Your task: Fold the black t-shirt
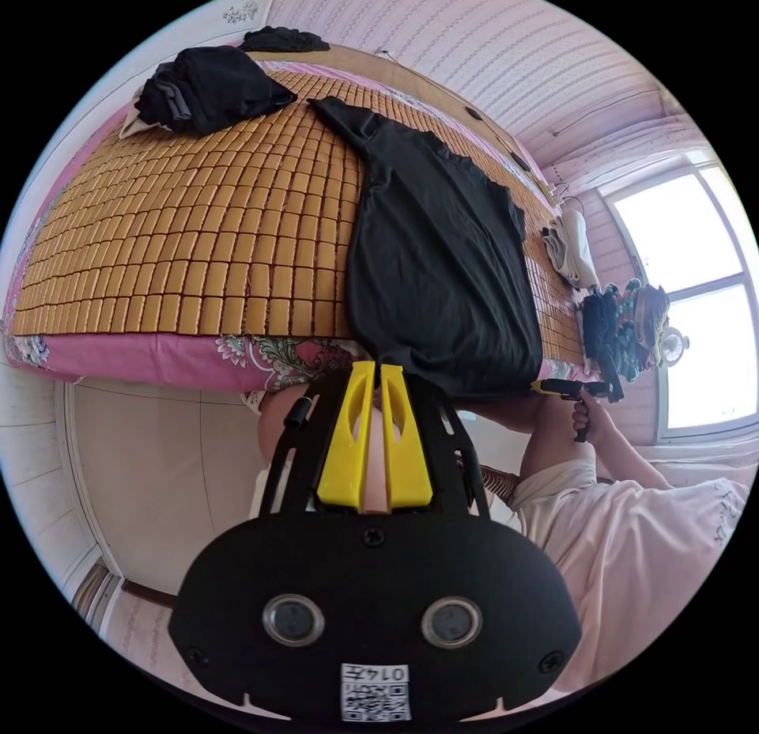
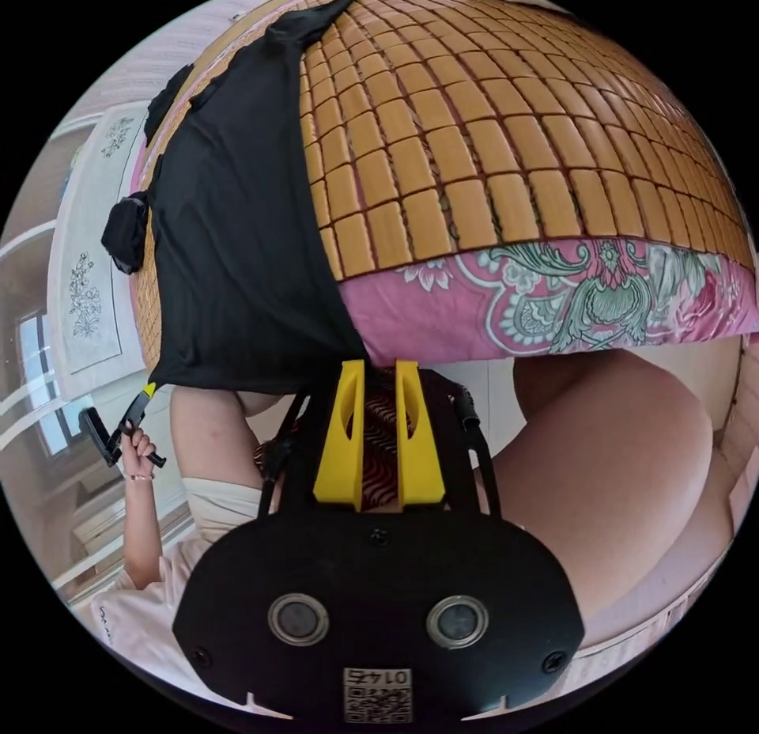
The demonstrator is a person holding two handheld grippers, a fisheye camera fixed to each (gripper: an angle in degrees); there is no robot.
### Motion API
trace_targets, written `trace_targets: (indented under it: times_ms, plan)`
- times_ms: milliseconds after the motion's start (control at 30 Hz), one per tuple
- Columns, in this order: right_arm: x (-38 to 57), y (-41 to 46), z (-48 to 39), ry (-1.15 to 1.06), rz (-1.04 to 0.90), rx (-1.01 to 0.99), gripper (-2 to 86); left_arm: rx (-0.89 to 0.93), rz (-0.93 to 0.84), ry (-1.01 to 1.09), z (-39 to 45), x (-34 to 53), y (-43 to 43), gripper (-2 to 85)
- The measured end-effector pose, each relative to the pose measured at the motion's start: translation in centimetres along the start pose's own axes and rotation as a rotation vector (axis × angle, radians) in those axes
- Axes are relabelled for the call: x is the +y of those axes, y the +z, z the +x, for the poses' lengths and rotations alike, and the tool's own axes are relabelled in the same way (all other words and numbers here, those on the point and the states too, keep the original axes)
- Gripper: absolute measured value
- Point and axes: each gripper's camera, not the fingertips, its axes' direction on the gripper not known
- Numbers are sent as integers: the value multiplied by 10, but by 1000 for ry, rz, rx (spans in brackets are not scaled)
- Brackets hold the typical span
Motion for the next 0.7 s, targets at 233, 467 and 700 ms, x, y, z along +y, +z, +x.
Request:
trace_targets:
  times_ms: [233,467,700]
  plan:
    - [4,-37,-3,-57,-23,69,61,-2,-14,2,-7,-5,5,-10]
    - [11,-68,16,-68,-88,41,36,-4,-19,7,-11,-9,9,-10]
    - [32,-143,64,-24,-85,3,7,-11,-7,1,-22,-13,11,-10]
